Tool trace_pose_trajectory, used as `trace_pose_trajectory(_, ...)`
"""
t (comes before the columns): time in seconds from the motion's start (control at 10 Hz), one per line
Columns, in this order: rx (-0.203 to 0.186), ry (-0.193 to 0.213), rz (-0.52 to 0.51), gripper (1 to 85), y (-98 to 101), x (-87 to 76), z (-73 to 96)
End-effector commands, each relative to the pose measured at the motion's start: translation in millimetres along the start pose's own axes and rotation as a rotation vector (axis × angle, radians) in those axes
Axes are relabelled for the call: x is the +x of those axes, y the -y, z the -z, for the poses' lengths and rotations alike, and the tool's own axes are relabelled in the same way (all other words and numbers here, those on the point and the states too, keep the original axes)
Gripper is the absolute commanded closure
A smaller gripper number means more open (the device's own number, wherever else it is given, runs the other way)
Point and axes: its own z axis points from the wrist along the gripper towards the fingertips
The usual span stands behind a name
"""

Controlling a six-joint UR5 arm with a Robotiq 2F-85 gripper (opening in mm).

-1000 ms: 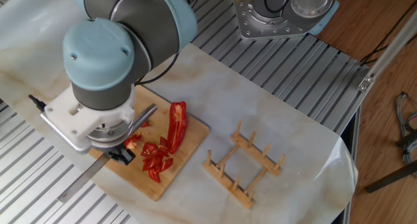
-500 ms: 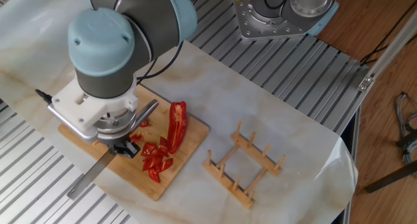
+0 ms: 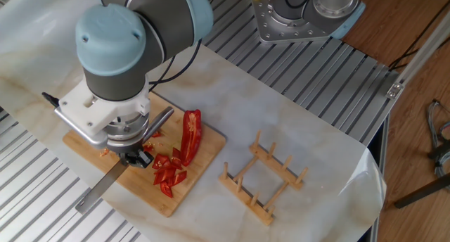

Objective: Chop the chili peppers

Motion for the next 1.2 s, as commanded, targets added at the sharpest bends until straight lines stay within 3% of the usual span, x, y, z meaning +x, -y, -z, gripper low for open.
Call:
trace_pose_trajectory(0.0, -0.007, 0.001, -0.021, 84.3, 1.2, 1.4, -0.6)
trace_pose_trajectory(1.1, 0.002, 0.036, -0.022, 84.3, 9.5, -9.2, 1.8)
